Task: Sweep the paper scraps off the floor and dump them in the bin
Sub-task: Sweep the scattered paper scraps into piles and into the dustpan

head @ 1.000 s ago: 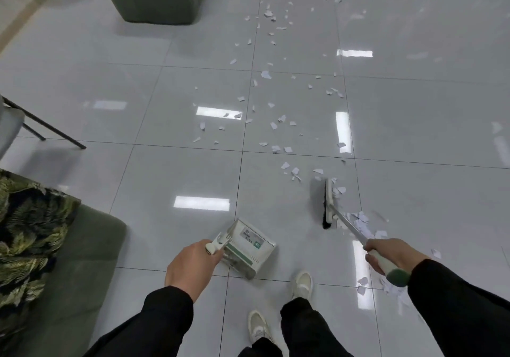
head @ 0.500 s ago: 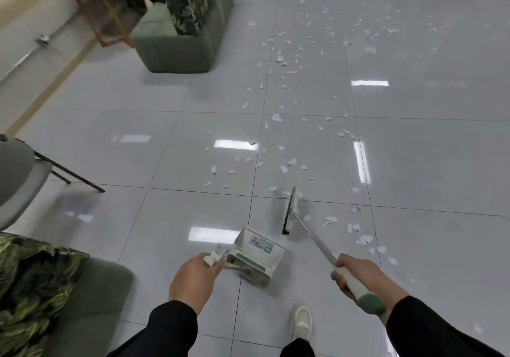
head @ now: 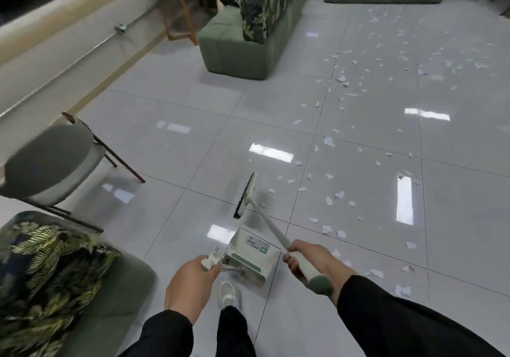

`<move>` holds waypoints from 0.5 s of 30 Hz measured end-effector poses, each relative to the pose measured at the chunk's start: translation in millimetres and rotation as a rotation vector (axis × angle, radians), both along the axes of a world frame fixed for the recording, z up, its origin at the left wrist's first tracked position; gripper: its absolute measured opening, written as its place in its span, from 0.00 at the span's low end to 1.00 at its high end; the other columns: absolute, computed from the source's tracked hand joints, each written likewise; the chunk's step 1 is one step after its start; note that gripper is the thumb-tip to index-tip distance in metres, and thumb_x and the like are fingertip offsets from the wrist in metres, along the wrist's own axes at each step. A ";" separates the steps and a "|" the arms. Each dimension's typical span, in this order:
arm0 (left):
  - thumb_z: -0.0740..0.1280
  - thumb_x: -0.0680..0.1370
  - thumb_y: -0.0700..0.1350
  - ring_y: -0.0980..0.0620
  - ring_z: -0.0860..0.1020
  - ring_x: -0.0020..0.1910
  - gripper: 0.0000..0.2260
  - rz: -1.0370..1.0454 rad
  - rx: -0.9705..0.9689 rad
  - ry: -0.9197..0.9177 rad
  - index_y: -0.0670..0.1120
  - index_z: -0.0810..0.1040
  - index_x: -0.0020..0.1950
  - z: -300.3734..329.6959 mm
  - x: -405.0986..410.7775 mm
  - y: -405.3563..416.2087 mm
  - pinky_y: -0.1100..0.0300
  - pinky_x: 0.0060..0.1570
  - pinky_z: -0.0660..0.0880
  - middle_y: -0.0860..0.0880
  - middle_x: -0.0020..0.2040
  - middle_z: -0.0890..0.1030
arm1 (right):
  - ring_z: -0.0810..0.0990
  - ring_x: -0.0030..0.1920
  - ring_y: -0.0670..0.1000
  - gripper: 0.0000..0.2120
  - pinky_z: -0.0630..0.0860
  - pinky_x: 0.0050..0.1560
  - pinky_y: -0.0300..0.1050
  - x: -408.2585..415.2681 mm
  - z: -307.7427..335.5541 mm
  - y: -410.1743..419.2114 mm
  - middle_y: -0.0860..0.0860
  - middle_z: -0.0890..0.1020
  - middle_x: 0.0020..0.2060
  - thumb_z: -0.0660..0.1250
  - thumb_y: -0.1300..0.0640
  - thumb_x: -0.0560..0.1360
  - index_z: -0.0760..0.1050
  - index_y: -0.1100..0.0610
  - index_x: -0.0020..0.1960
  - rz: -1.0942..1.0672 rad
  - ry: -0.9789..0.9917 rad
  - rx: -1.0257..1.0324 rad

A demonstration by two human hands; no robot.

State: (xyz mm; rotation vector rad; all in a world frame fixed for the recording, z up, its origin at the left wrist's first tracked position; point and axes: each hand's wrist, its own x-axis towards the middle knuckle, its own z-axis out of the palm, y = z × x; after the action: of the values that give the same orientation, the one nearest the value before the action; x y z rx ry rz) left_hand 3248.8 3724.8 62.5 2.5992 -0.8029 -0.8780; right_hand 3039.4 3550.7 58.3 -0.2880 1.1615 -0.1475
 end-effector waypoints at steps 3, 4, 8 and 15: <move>0.63 0.81 0.61 0.51 0.78 0.35 0.16 -0.003 0.026 -0.012 0.53 0.79 0.41 -6.1 53.7 -16.3 0.57 0.32 0.71 0.50 0.34 0.81 | 0.71 0.22 0.48 0.09 0.73 0.20 0.36 73.8 -23.8 -24.1 0.59 0.75 0.32 0.62 0.67 0.78 0.74 0.71 0.54 -0.013 -0.043 0.064; 0.63 0.81 0.62 0.52 0.78 0.34 0.16 -0.030 0.030 -0.021 0.53 0.79 0.42 -10.2 80.8 -27.8 0.57 0.32 0.70 0.50 0.34 0.81 | 0.71 0.22 0.47 0.09 0.73 0.21 0.36 105.9 -36.0 -34.5 0.58 0.75 0.33 0.62 0.66 0.78 0.74 0.71 0.55 -0.025 -0.044 0.094; 0.62 0.81 0.64 0.55 0.77 0.34 0.16 -0.111 0.054 -0.054 0.54 0.79 0.42 -12.0 142.4 -64.4 0.59 0.33 0.71 0.51 0.34 0.81 | 0.72 0.23 0.47 0.13 0.74 0.22 0.36 170.4 -68.5 -63.3 0.58 0.76 0.33 0.62 0.66 0.77 0.73 0.71 0.59 -0.057 -0.025 0.110; 0.63 0.80 0.63 0.55 0.75 0.34 0.13 -0.360 0.193 -0.075 0.57 0.78 0.44 -33.5 242.3 -134.9 0.60 0.32 0.69 0.53 0.34 0.79 | 0.70 0.23 0.49 0.12 0.72 0.21 0.36 204.7 -113.3 -105.0 0.60 0.75 0.34 0.64 0.67 0.76 0.72 0.69 0.59 -0.202 0.103 0.148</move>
State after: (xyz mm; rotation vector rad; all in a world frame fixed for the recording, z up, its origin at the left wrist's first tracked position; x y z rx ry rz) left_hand 3491.1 3589.9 29.0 2.7111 -1.2966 -1.0003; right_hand 3244.1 3445.7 -55.0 -0.0468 1.2956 -0.2248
